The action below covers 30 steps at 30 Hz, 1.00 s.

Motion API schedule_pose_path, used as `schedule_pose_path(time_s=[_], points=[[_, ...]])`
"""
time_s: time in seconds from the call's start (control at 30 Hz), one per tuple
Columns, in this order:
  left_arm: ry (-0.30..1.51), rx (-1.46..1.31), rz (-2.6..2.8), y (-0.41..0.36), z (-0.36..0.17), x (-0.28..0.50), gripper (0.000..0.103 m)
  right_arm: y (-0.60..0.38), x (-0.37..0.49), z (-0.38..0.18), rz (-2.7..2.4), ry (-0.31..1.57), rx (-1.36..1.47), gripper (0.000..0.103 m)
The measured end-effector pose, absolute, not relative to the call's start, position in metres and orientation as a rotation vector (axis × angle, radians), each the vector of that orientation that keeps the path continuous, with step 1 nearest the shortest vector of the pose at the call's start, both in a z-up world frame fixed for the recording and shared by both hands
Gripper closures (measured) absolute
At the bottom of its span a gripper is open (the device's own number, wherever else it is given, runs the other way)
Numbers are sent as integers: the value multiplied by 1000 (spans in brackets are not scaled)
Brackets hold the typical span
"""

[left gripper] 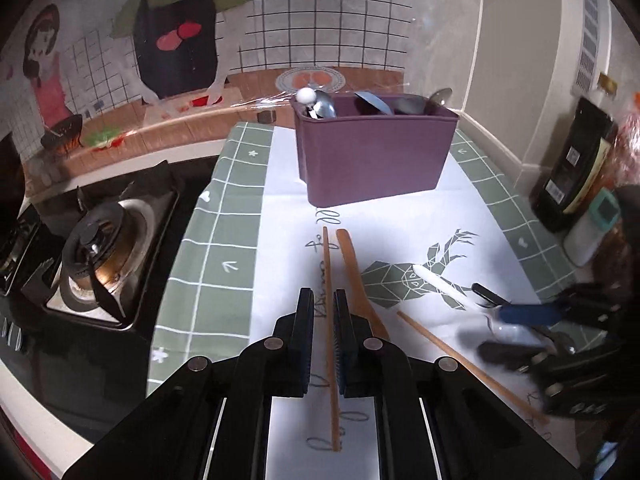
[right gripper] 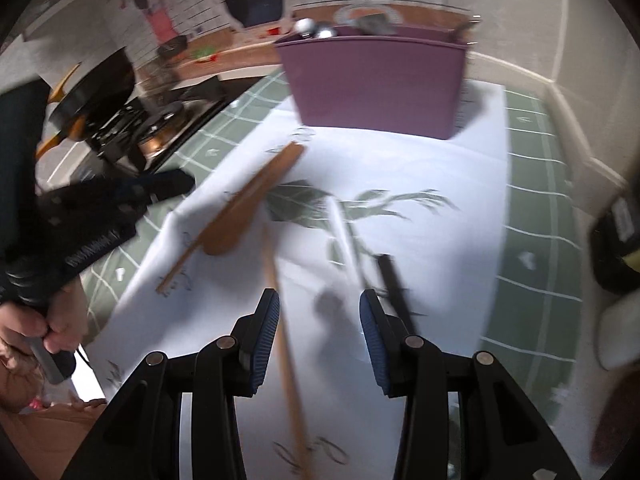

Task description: Organize utensils

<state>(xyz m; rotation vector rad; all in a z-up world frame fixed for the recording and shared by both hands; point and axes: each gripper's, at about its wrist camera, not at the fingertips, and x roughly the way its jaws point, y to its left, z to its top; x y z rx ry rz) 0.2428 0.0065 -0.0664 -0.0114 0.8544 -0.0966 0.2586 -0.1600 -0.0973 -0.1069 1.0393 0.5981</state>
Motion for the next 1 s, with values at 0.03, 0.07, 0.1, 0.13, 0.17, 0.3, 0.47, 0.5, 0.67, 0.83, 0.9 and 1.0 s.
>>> schedule_pose_path(time_s=[0.03,0.07,0.1,0.13,0.17,0.3,0.47,0.5,0.67,0.83,0.9,1.0], points=[[870,-28,-98,10,-66,244,92,-152,259,-100,621,1043,-113,63],[885,-50,-97,15,-66,244,92,-144,259,-102,638,1046,-130,63],[896,-67,-103,18,-67,244,92,-136,258,-106,639,1042,-156,64],[903,-72,-104,19,-68,244,92,-130,258,-108,637,1037,-185,65],[912,-74,-104,20,-71,243,91,-124,258,-112,641,1036,-215,67],[949,-116,-120,18,-80,240,79,-107,255,-122,599,1038,-345,97],[962,-157,-206,2,-88,237,53,-129,260,-102,564,1018,-259,98],[955,-155,-216,-2,-90,237,52,-138,264,-98,554,1018,-223,98],[941,-134,-229,-9,-93,253,52,-178,279,-87,503,1036,-58,98],[1128,-156,-237,-11,-102,311,76,-193,281,-90,467,1053,-10,98],[1176,-157,-222,-12,-106,329,76,-195,279,-92,469,1063,1,98],[1232,-116,-176,-18,-113,353,76,-195,278,-94,472,1062,1,98]])
